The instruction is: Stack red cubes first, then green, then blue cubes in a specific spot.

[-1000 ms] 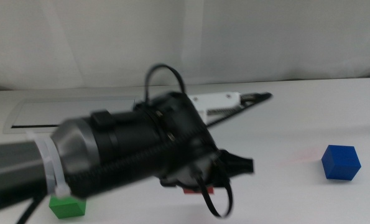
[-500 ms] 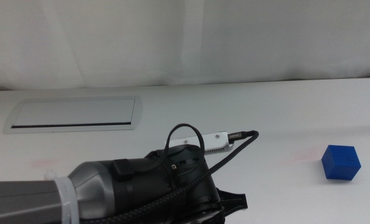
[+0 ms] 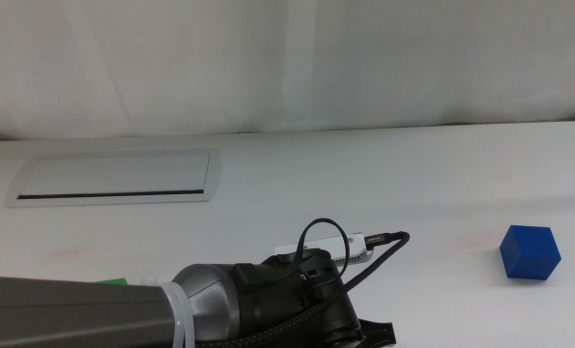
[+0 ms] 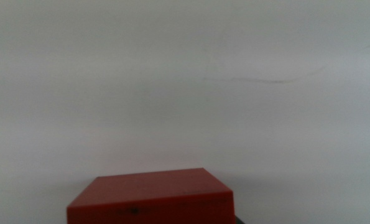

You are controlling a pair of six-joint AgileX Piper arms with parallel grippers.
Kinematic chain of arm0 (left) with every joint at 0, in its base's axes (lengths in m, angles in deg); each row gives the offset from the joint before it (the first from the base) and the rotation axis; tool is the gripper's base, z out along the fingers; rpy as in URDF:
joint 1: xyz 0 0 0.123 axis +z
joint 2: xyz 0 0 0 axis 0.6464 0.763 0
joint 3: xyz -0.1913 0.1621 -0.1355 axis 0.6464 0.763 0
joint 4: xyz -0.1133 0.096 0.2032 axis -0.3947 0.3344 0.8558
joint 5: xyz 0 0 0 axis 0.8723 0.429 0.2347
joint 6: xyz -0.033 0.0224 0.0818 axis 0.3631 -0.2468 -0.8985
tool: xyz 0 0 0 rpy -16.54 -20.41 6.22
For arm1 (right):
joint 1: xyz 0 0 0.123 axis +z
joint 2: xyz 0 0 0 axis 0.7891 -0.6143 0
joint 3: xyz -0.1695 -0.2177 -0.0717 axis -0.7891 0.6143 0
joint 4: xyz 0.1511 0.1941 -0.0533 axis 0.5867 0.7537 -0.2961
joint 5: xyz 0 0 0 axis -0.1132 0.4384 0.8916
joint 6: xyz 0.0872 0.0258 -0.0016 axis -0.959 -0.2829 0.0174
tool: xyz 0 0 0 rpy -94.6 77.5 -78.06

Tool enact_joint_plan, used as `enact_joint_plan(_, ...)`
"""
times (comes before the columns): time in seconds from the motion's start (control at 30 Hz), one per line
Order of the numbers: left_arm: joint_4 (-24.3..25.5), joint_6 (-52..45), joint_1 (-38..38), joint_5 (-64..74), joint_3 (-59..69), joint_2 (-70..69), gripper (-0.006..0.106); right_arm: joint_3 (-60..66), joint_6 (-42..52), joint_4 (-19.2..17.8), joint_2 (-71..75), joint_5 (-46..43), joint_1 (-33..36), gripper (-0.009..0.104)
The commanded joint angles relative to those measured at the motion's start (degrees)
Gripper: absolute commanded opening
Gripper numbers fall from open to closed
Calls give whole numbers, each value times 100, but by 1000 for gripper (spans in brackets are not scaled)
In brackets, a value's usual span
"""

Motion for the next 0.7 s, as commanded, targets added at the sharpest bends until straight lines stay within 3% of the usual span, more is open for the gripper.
enact_joint_plan(0.0, -108, 14, -44, -190, 23, 49, -3, 237, 43, -32, -11, -61, -42, 103)
enact_joint_plan(0.27, -64, -46, -44, -226, 23, 71, -3, 237, 43, -32, -11, -61, -42, 103)
enact_joint_plan(0.4, -64, -259, -44, -226, 23, 71, 9, 237, 43, -32, -11, -68, -42, 103)
enact_joint_plan(0.53, -64, -259, -44, -226, 23, 71, 44, 237, 43, -32, -11, -74, -42, 103)
enact_joint_plan(0.57, -64, -259, -44, -226, 11, 71, 65, 237, 43, -32, -11, -74, -42, 103)
enact_joint_plan(0.67, -64, -259, -44, -226, 1, 26, 88, 237, 43, -32, -11, -74, -42, 103)
